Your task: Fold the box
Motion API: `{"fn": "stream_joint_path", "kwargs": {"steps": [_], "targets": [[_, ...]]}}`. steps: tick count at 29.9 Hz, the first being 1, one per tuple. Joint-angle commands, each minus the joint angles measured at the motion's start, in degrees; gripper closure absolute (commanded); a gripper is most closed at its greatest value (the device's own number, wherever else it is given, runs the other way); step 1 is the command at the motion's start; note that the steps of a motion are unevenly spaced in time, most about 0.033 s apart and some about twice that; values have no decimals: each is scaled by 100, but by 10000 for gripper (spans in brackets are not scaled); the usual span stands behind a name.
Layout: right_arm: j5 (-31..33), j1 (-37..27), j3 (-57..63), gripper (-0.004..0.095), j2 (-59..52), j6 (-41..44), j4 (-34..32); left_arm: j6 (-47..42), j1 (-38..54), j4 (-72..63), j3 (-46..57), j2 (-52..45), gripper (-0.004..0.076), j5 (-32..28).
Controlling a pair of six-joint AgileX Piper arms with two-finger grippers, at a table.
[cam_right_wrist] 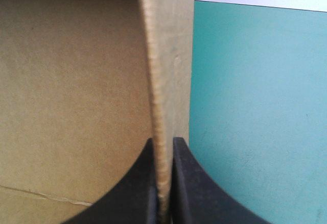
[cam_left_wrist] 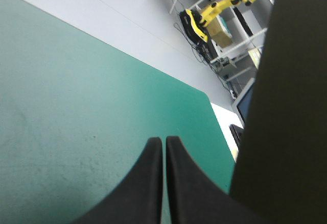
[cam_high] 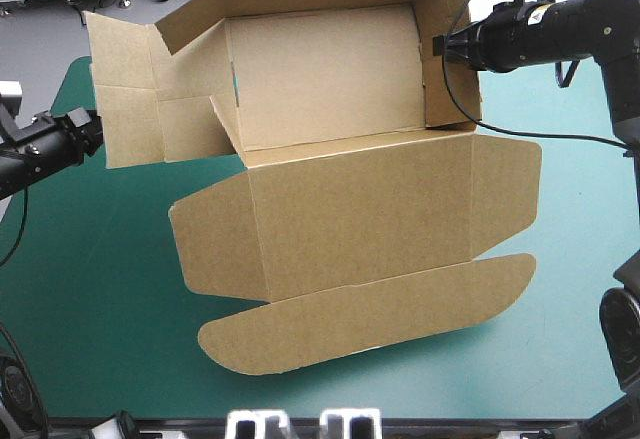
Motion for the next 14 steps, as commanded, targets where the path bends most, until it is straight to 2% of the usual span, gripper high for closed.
{"fn": "stream_joint_path", "kwargs": {"steps": [1,4,8,14], "targets": [[17,179,-196,918,-336,17,317,13,-328,-505,-502,-158,714,477],[17,445,-196,914,-336,17,203,-150,-464,-414,-773,-158,721,494],[17,838,-196,915,-336,44,-340,-390,-496,-71,-975,-158,734,510],[-22,925,-196,914,-336,184,-504,-597,-603,120,-989,-182,734,510]]}}
